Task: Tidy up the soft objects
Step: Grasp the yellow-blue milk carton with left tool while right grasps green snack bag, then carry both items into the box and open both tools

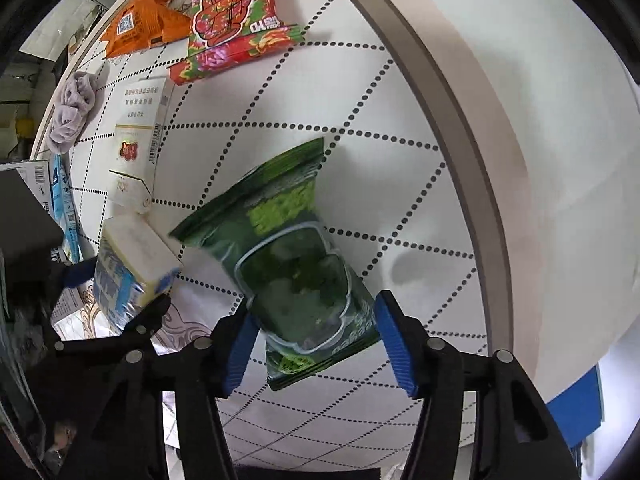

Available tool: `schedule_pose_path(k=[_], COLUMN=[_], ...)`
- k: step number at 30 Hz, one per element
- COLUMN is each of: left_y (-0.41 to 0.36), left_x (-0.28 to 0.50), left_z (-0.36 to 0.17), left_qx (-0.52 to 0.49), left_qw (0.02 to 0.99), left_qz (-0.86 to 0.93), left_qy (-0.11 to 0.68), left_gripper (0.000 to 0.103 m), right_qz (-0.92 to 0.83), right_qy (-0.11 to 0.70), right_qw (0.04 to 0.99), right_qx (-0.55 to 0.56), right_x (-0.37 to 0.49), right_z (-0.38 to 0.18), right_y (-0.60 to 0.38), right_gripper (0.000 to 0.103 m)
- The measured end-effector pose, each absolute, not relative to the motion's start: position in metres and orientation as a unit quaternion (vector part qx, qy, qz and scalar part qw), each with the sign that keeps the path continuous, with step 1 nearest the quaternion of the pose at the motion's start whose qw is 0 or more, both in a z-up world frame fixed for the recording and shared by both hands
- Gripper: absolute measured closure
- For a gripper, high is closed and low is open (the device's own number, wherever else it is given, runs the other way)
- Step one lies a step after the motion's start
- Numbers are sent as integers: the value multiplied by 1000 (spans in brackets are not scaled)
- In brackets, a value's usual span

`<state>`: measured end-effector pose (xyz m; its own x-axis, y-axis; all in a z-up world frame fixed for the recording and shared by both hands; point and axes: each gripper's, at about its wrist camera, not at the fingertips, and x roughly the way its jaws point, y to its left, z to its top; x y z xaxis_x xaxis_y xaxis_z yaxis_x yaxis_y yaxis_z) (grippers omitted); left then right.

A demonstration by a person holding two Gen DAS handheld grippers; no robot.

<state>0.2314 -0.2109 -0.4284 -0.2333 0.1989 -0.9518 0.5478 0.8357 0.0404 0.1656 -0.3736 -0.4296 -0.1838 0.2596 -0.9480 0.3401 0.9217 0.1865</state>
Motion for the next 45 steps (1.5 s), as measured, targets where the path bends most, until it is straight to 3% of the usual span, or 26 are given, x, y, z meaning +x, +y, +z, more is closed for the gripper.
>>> schedule_pose_path(k=[5,11,15,25,29,34,39,45], left_y=[-170,-161,-151,-86,-32,30,96,159], left_x=[251,242,221,182,188,201,238,287], left_z=[-437,-431,-393,-234,-183,-150,-165,-229], left_qx=[79,65,55,-46,-78,-79,-96,-122], left_qw=[564,598,641,731,755,773,769,723], left_qz=[-104,-87,-81,-71,-37,-5,18,2], left_qy=[816,794,762,677,650,629,632,680], left_gripper=[36,41,41,41,41,41,41,41], right_qz=[-37,-35,-26,91,156,194,201,168], right_qy=[769,762,755,696,670,652,664,700], right_qw=[609,620,628,690,706,720,708,684], right_qx=[192,183,186,175,166,139,130,115], right_x=[162,159,156,165,177,208,248,310], right_z=[-441,-430,-412,-274,-206,-165,-167,-227], right_y=[-366,-343,-329,-253,-212,-143,-65,13], right_gripper=[48,67,69,70,70,70,70,70])
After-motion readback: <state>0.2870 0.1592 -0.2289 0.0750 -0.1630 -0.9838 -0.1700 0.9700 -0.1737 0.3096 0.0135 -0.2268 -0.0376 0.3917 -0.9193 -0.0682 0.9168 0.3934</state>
